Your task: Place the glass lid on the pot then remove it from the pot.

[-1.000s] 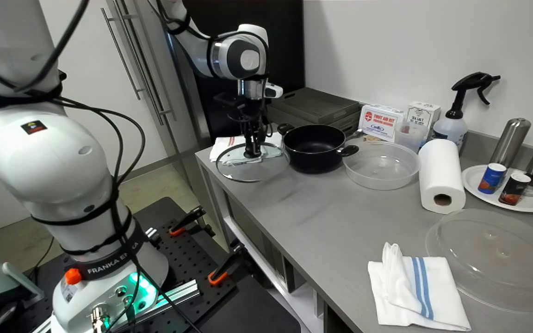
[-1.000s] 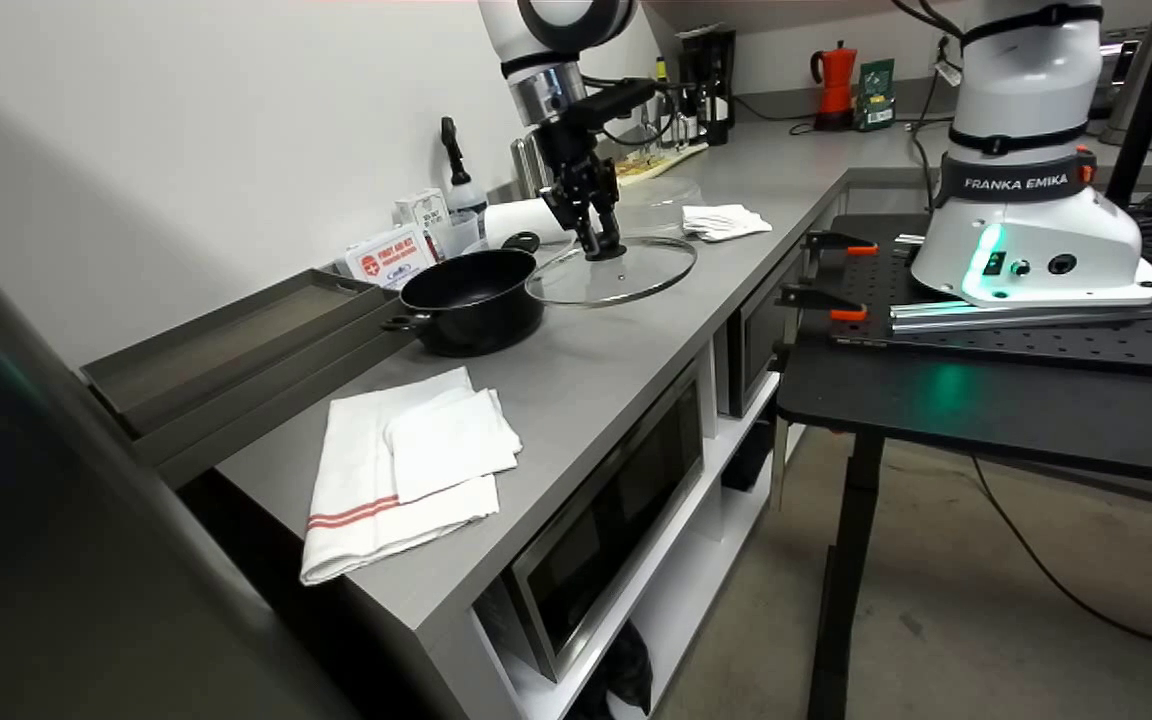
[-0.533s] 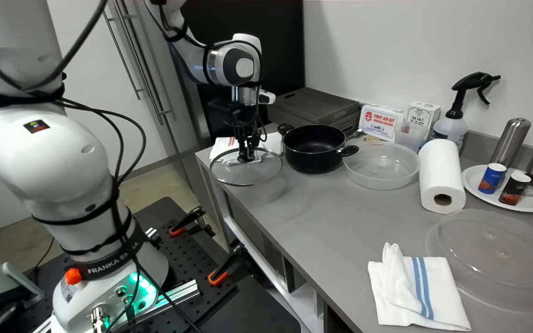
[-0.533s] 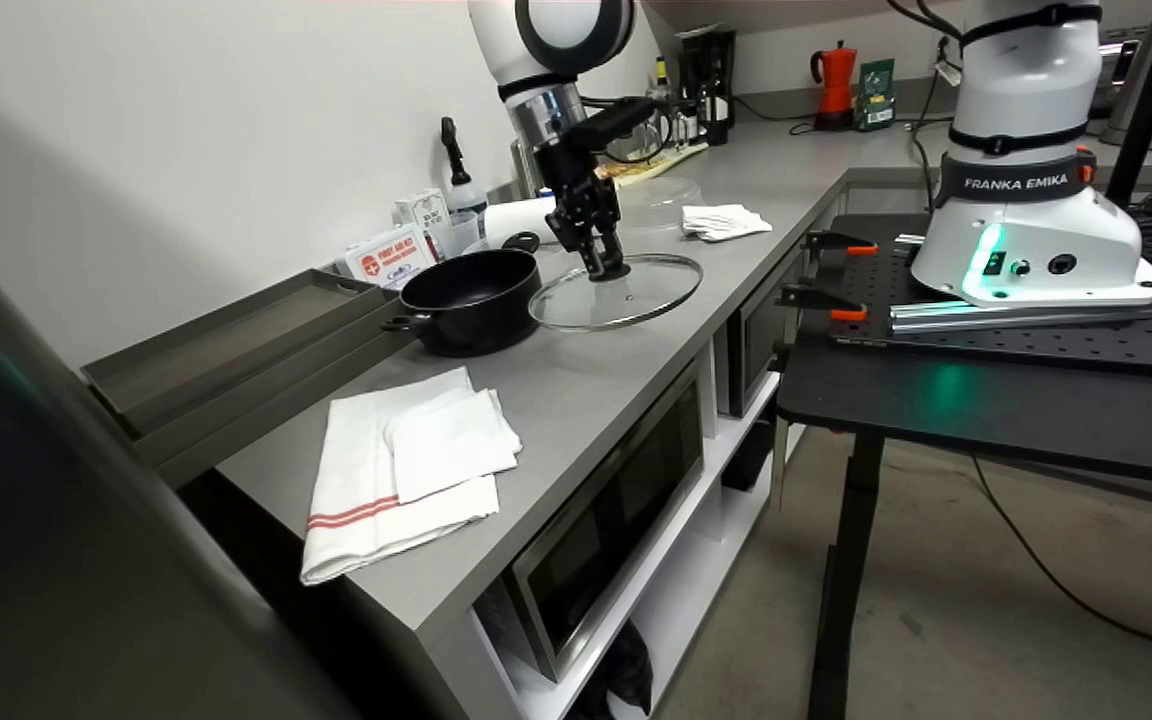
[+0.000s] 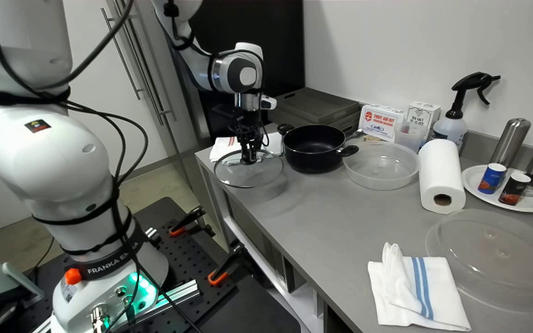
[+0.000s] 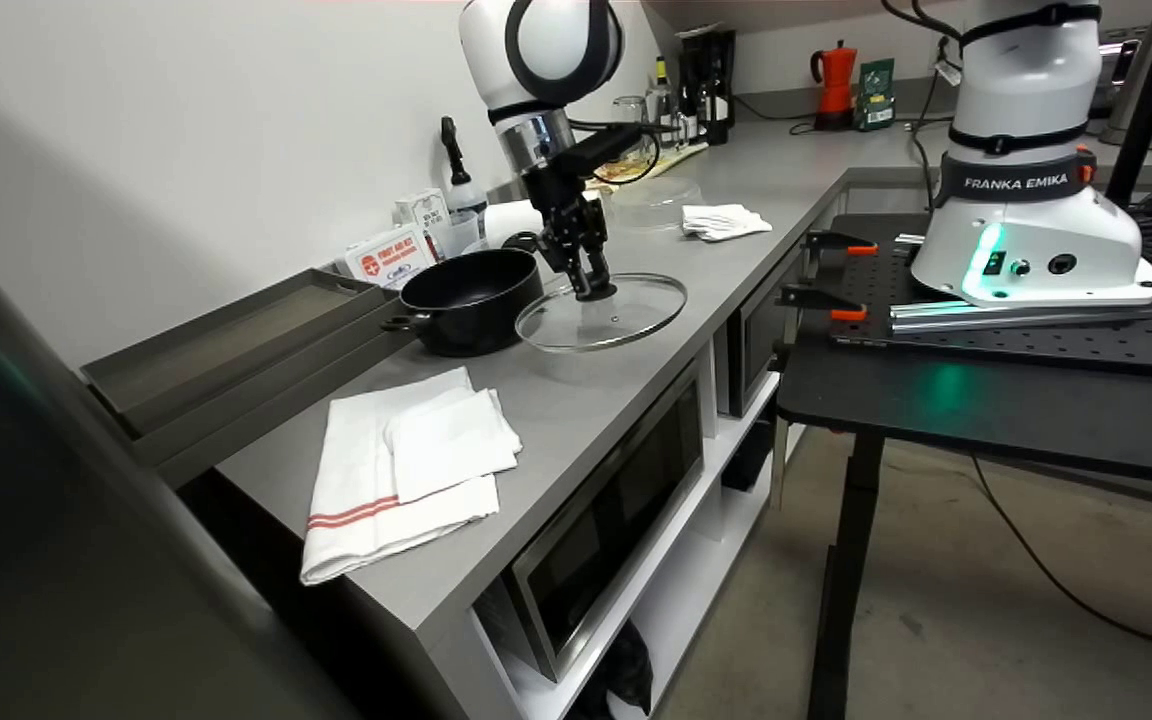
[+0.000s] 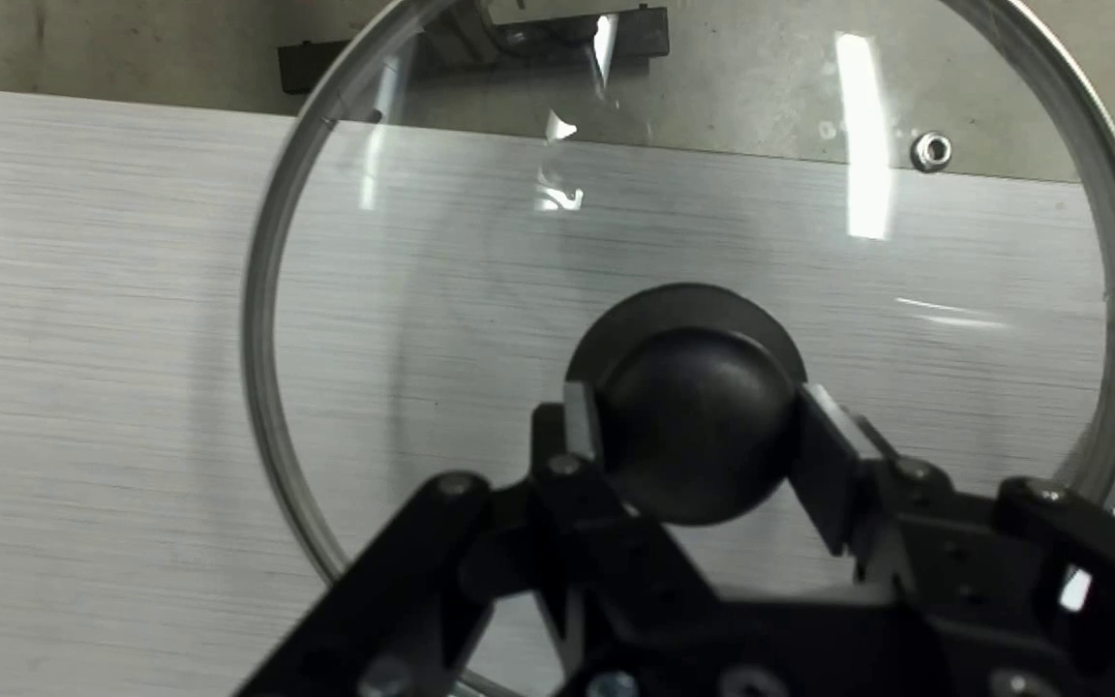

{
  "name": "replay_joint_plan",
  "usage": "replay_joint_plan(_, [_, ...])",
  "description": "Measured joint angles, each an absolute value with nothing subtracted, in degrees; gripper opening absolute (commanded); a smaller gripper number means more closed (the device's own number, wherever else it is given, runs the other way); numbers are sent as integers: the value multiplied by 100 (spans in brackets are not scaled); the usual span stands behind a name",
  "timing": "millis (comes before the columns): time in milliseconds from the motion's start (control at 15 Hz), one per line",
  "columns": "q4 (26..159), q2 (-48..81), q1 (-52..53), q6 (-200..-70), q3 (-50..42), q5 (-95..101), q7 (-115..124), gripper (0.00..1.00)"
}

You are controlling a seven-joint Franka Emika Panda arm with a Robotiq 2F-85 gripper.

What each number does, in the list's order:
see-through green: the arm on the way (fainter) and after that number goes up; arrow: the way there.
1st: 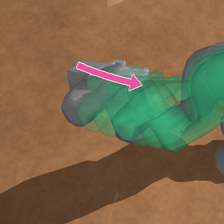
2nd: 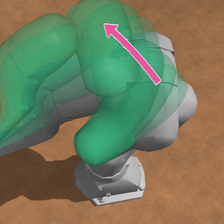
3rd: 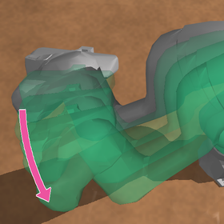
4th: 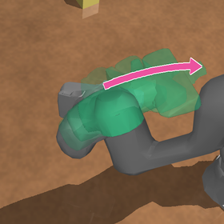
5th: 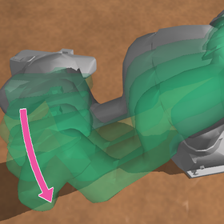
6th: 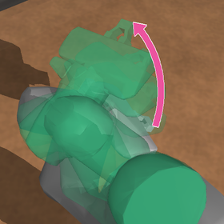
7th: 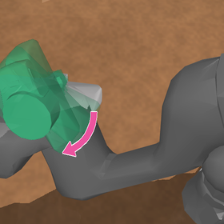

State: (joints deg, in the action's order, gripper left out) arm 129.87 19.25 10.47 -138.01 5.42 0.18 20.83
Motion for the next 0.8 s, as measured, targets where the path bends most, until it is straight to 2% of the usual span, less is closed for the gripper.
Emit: replay_joint_plan(800, [12090,2998,1104,-13813,539,-6,2083,25])
